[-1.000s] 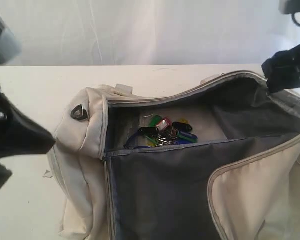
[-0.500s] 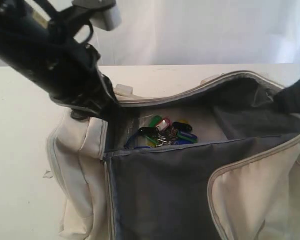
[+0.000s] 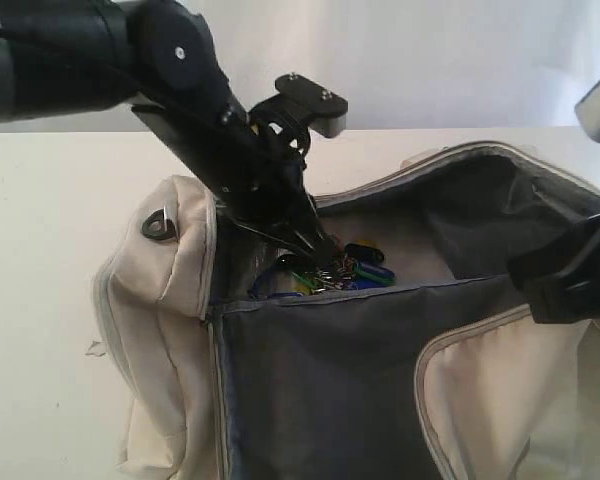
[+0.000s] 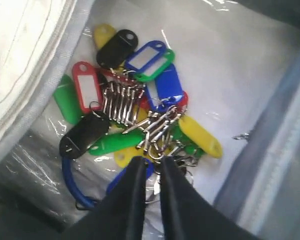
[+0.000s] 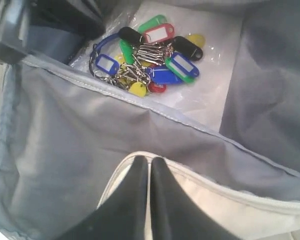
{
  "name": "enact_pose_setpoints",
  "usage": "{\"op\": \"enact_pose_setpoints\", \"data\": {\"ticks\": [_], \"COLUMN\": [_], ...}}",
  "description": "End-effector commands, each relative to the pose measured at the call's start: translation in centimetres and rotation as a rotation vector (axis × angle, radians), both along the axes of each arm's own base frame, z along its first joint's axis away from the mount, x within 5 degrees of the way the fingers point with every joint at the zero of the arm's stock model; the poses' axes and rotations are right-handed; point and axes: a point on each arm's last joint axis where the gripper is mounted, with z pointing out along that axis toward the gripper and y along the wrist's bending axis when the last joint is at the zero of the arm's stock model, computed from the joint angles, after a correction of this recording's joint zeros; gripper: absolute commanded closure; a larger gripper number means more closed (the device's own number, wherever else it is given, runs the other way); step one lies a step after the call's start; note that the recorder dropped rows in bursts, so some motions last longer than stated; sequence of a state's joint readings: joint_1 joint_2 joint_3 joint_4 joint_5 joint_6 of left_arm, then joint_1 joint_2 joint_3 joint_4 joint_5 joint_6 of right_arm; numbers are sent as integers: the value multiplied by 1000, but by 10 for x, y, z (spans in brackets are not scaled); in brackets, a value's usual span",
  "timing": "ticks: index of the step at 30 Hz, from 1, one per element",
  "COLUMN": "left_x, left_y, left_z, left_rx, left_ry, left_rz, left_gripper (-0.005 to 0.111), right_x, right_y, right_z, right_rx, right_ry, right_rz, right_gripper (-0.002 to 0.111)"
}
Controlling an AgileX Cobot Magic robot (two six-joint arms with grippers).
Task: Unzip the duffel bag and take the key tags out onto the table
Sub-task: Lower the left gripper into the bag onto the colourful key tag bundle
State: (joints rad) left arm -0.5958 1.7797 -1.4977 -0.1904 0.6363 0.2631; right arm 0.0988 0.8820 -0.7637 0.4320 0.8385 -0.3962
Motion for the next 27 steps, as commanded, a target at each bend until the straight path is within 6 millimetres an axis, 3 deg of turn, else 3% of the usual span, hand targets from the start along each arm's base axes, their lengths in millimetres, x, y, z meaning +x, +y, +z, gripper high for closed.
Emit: {"op": "enact_pose_setpoints", "data": {"ticks": [1,3,9,11,18,22,24,27], "left_x": [13,18,29,33,39,36,34,34], "left_y": [-7,-8,-13,-15,-19,-18,-17,-18], "left_z": [-22,-31,-49,-55,-80,-107,-110,-110], "left_rx": [65,107,110,102,125,190,204,199], "left_ry": [4,1,-34,-45,-6,111,134,139], "left_rz": [-21,-31,-25,-15,-8,-24,-28,-26], "left_gripper": [89,80,29,24,23,26,37,70], "right_x": [0,0,0,0,0,0,0,0], "right_y": [2,2,2,2,2,2,2,2], "right_z": [1,1,1,1,2,2,2,2], "right_rx": [6,6,6,6,10,10,10,10], "right_ry": [-25,-25,-28,-29,-33,-34,-34,-34], "right_rz": [10,10,9,8,6,5,5,5], "right_gripper": [106,106,106,106,106,106,106,106]}}
